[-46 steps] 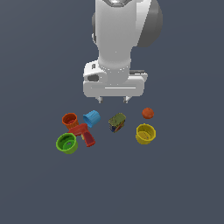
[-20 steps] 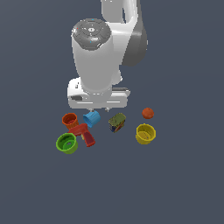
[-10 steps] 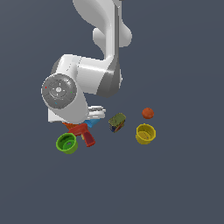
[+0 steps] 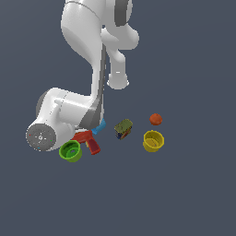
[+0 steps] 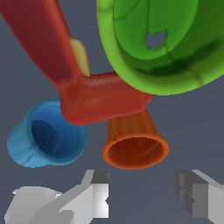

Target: Pick up a designated object from a clutter of objects.

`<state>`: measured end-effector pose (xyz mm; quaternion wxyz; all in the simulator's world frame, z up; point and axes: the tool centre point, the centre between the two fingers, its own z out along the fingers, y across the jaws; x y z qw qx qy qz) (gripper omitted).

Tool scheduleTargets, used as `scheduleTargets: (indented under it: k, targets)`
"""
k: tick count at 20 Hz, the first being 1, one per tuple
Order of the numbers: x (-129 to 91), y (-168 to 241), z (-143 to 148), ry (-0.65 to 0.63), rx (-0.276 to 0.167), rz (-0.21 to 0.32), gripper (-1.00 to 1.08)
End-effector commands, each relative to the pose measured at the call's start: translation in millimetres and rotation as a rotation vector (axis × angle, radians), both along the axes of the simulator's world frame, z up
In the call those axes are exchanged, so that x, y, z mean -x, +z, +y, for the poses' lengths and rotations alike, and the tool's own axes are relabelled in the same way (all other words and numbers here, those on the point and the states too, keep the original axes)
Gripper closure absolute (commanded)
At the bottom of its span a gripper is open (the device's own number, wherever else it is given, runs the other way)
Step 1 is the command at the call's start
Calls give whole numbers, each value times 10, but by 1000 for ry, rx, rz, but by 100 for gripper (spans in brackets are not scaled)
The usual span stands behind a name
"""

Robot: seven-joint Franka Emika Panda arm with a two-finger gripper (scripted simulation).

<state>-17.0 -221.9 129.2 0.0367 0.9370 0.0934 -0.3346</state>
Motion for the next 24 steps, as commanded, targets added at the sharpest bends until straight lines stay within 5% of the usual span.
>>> scheduleTargets:
  k: [1,11,24]
  targets:
    - [78,-121,-172,9,-3,57,-20]
    - [291,-390,-544,24,-13,187,-20]
    - [406,-487,-585,24,-15,196,-20]
